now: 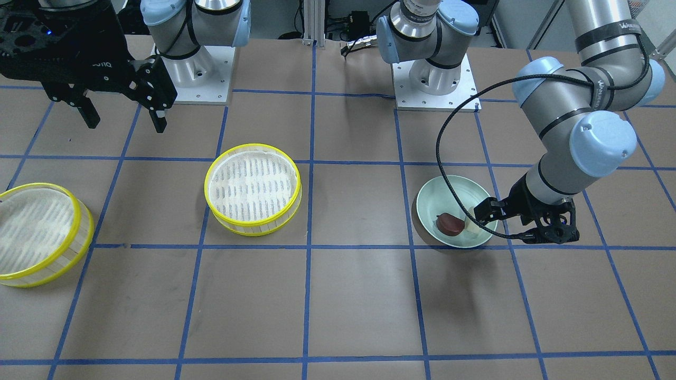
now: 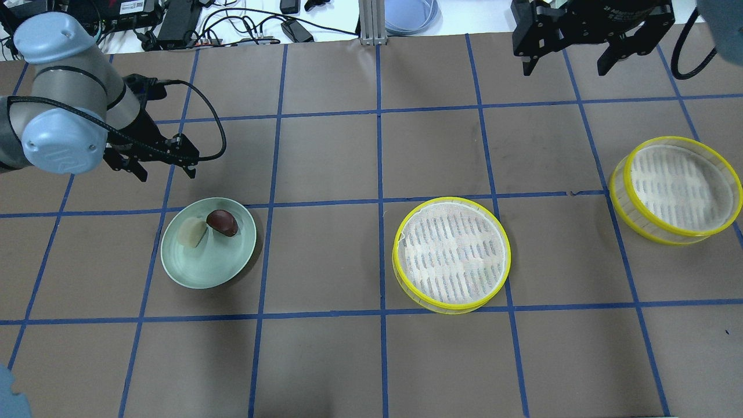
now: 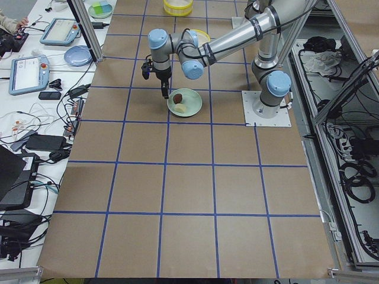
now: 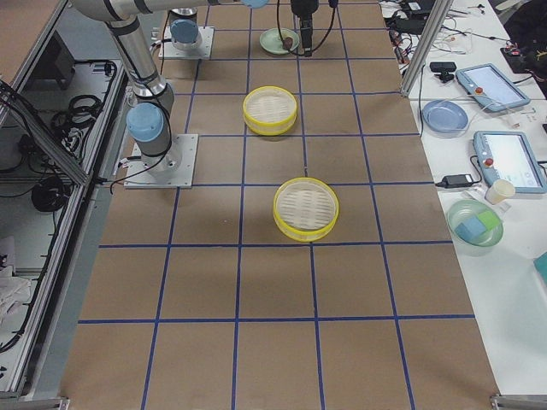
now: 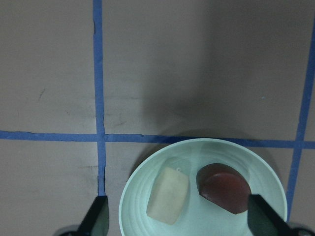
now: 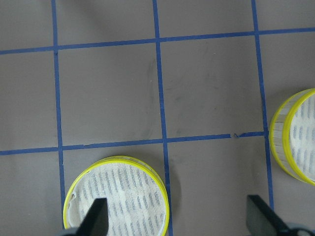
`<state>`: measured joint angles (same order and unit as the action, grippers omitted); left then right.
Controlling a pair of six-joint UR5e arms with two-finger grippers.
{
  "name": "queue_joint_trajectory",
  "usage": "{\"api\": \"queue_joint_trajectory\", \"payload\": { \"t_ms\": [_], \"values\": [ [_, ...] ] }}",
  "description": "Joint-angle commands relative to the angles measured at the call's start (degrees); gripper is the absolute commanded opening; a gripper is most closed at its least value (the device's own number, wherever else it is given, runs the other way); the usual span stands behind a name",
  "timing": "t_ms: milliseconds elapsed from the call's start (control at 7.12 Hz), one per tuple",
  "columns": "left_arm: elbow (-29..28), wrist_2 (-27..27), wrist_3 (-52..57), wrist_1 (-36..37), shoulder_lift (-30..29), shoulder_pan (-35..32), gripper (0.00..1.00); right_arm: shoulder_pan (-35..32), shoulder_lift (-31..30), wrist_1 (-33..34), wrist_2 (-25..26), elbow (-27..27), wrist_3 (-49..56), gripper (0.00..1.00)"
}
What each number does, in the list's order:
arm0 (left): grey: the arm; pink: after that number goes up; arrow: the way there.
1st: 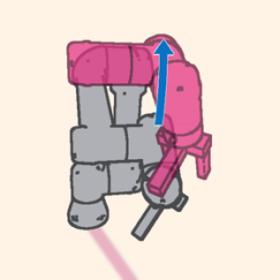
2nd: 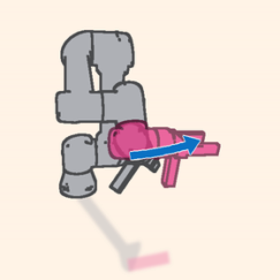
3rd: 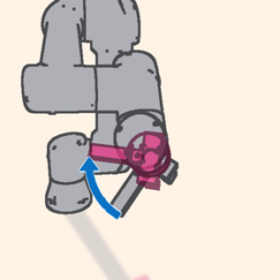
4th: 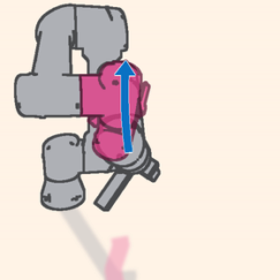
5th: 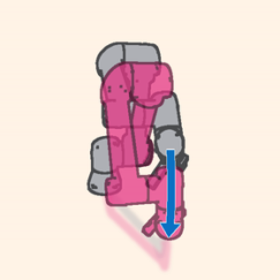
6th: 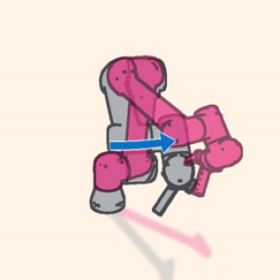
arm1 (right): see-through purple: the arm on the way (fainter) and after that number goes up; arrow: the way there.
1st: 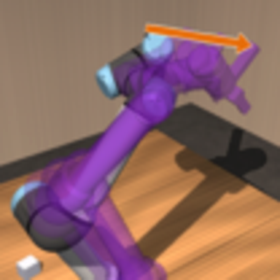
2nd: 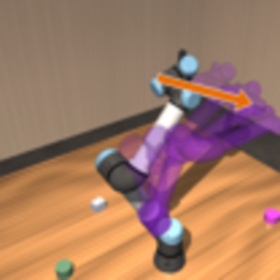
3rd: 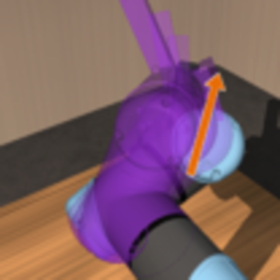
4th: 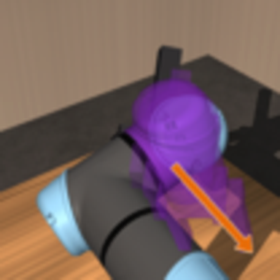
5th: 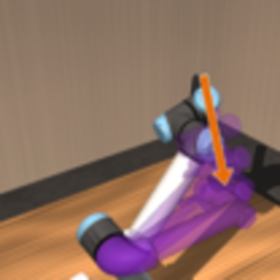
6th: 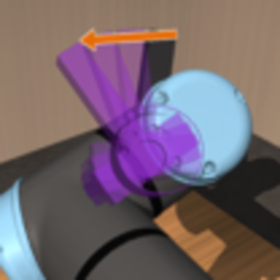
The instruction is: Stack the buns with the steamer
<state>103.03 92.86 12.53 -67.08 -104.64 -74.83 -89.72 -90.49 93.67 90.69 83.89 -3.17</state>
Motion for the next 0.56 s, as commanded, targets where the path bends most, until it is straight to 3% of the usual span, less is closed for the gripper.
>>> {"api": "queue_joint_trajectory", "payload": {
  "t_ms": [0,421],
  "values": [
    [2.8,1.9,2.2,-0.4,-2.7,2.2,1.00,0.2,0.0,-1.4,0.4,0.5,0.7,1.00],
    [3.7,0.8,1.5,-4.9,-3.5,2.2,1.00,0.0,-0.2,-4.1,0.4,3.2,0.2,1.00]
  ]
}}
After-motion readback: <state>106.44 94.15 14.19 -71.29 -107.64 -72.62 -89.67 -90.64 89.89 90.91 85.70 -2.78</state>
